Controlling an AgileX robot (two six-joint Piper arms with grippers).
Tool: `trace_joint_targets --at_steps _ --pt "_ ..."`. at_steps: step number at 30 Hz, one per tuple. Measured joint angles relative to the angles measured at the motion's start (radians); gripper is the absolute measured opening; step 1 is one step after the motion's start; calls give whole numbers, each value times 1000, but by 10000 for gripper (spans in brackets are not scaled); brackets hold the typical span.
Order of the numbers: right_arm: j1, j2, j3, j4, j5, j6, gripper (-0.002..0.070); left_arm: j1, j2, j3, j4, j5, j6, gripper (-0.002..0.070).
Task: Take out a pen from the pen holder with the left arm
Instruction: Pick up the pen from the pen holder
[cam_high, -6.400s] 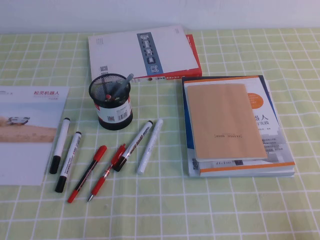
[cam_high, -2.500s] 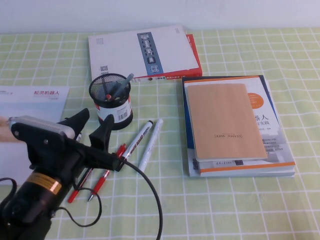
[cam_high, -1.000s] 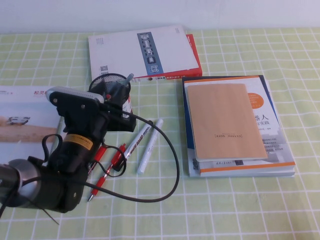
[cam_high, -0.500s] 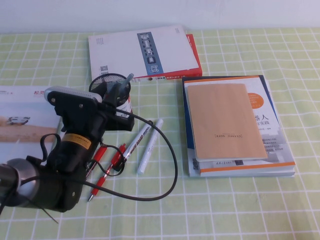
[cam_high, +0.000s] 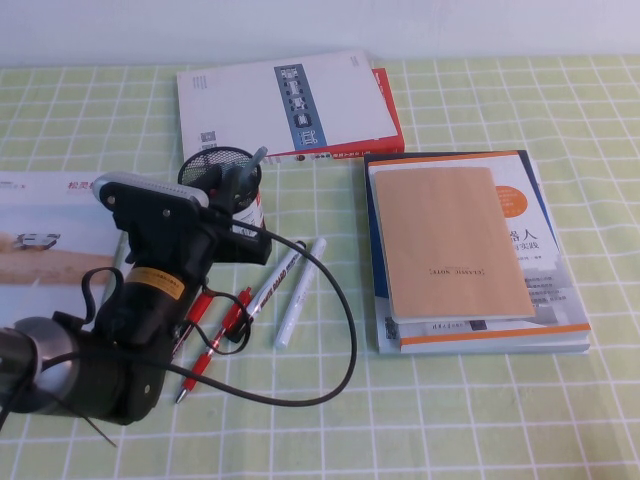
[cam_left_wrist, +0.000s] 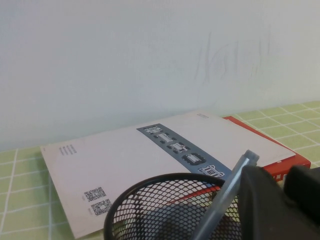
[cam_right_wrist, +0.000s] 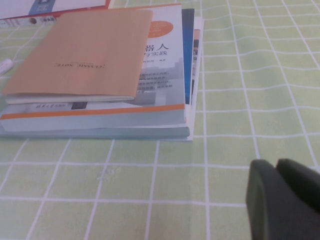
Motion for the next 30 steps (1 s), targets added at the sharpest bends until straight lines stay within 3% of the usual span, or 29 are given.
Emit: trace_joint_targets --at_steps 6,30 --pt "0 0 0 0 0 0 -15 2 0 -2 0 0 16 13" --pt "0 0 0 0 0 0 -15 2 -140 -2 2 77 70 11"
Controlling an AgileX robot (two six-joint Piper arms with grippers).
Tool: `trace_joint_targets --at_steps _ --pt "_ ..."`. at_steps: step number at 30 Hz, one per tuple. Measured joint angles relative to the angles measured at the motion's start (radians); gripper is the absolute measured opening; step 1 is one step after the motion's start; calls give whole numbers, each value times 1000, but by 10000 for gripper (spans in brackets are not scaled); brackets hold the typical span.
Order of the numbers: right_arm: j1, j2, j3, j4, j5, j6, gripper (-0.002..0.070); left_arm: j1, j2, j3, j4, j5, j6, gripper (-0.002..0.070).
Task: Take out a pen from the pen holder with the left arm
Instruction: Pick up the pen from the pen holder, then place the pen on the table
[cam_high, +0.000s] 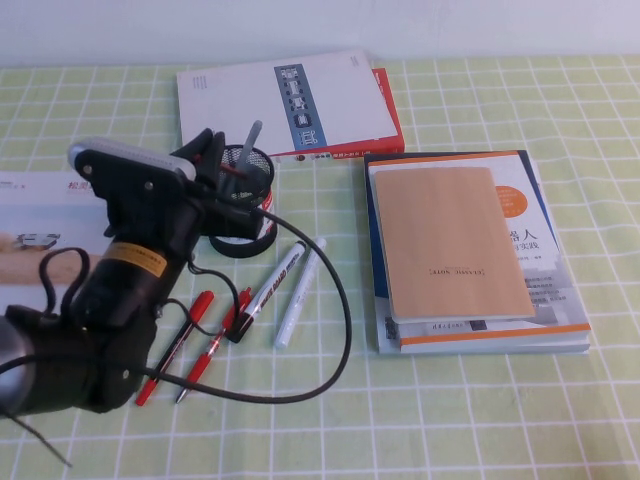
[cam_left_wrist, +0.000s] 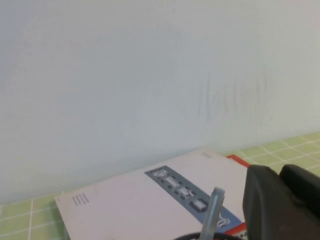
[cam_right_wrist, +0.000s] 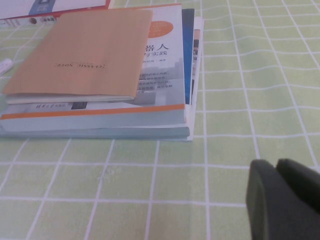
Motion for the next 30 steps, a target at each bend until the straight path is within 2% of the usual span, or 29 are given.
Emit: trace_joint_targets --at_steps 14,23,30 --pt "0 0 0 0 0 0 -15 0 -308 0 0 336 5 11" --pt "0 0 0 0 0 0 -15 0 -598 -6 -57 791 5 11" --pt "0 0 0 0 0 0 -15 0 -689 -76 -119 1223 -8 11"
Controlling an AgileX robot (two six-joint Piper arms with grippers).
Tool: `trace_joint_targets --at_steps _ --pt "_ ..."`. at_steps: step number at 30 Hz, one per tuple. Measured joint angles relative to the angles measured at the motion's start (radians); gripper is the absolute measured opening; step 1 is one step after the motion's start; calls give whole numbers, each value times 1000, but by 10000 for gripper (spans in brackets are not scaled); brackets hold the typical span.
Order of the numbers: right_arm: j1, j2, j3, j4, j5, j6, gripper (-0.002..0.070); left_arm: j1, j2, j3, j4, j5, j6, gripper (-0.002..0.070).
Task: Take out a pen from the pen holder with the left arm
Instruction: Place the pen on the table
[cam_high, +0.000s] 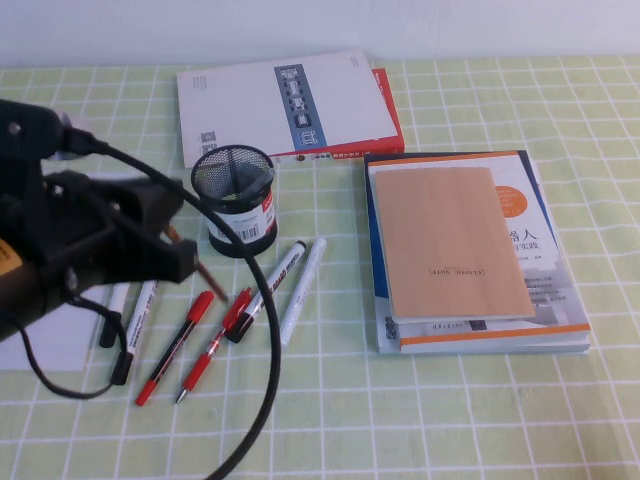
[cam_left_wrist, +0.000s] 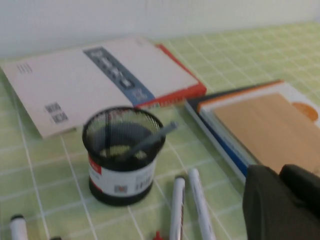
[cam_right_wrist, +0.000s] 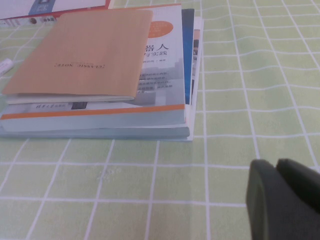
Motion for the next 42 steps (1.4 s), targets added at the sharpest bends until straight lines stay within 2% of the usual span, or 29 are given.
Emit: trace_joint_targets --at_steps 6,12,22,26,32,36,42 --pt "0 0 0 0 0 0 -15 0 -3 -22 -16 260 -16 11" --pt "0 0 0 0 0 0 -15 0 2 -52 -3 393 -31 11" --pt "0 0 0 0 0 0 -15 0 290 -366 73 812 -83 11" --pt "0 0 0 0 0 0 -15 0 442 -481 95 860 -83 11" --pt "0 0 0 0 0 0 -15 -41 652 -688 158 953 -85 11" --pt "0 0 0 0 0 0 -15 -58 796 -859 158 1036 -85 11" --pt "0 0 0 0 0 0 -15 -67 949 -1091 141 1057 -86 10"
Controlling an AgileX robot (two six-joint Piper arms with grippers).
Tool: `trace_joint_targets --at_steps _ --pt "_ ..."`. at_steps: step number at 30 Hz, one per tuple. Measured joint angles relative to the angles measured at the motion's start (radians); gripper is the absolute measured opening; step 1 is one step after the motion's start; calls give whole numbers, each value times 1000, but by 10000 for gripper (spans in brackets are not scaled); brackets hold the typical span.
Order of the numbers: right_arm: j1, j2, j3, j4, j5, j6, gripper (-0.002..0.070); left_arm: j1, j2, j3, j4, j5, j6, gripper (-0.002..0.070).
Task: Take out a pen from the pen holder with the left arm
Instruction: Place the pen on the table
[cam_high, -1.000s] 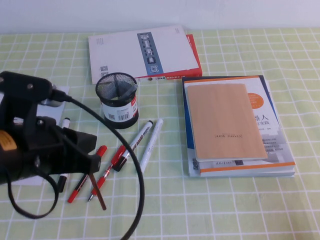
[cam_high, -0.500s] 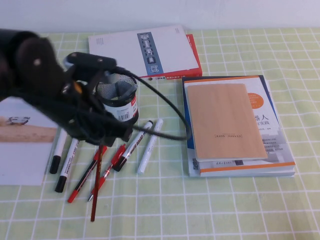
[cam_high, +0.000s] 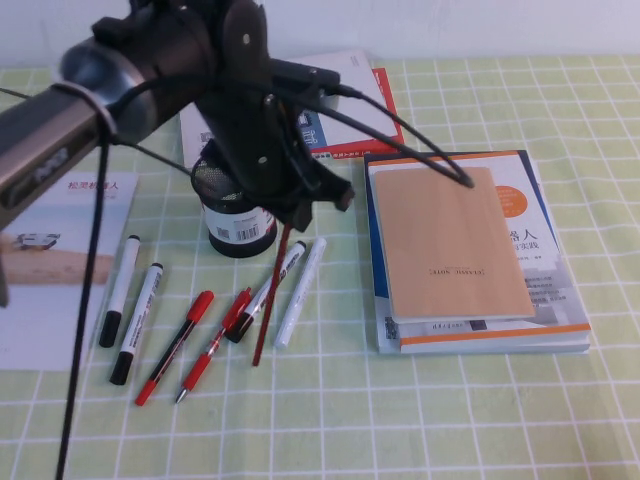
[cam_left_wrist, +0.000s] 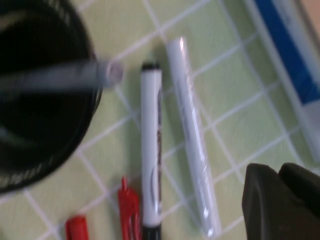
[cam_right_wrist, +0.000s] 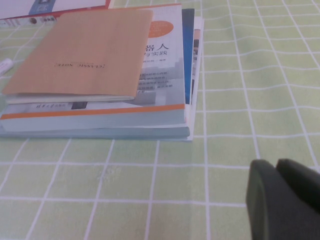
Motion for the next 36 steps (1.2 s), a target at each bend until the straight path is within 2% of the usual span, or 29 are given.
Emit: trace_joint_targets --at_steps 8,29,32,36 --pt "0 0 0 0 0 0 -15 -17 127 -116 -43 4 0 10" --pt "0 0 0 0 0 0 -15 -19 239 -128 -57 -50 24 12" --pt "0 0 0 0 0 0 -15 -19 248 -128 -57 -69 40 60" --pt "0 0 0 0 0 0 -15 -19 253 -128 -57 -90 48 170"
